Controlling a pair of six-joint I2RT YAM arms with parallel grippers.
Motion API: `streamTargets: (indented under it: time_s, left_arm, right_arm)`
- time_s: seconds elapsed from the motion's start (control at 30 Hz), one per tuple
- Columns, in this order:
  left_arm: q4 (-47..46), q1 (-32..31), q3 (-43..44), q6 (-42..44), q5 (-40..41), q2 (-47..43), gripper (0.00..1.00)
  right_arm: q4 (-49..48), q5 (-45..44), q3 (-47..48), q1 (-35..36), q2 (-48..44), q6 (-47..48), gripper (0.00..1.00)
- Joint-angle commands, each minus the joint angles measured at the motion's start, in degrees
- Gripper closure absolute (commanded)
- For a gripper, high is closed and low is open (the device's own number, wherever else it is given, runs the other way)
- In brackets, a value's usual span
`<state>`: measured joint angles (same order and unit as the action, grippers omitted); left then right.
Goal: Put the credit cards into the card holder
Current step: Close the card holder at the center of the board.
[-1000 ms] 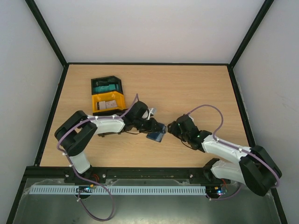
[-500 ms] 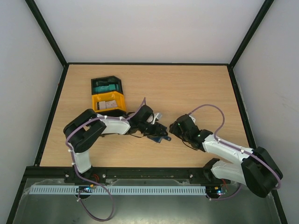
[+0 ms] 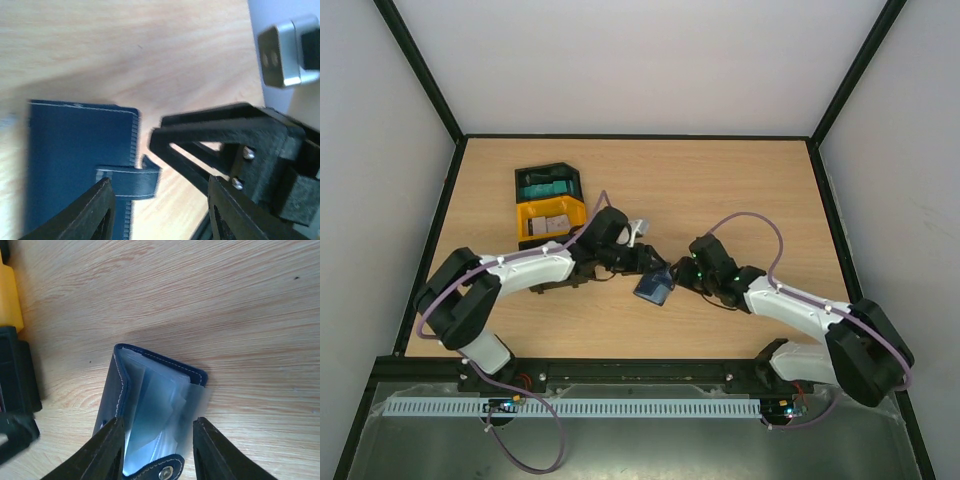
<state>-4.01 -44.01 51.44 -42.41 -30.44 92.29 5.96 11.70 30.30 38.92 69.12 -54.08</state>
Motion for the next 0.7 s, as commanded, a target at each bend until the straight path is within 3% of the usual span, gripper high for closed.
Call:
streamTargets:
  time_s: [0.0,0.3,0.67]
  left_arm:
    - [6.2,2.0,-1.7,1.7,8.1,-1.9,0.48]
    - [5.4,2.5,-3.4,2.0,6.1,2.2,0.51]
    - [7.9,-0.5,-1.6,2.9,8.2,6.7,0.53]
  right_arm:
    - [2.9,-1.2,4.2,1.3,2.5,2.6,0.62]
    - [9.5,-8.6,10.2,4.9,6.6,3.9,0.46]
    - [12.3,-7.2,11.6,5.9,13.9,7.7,0.44]
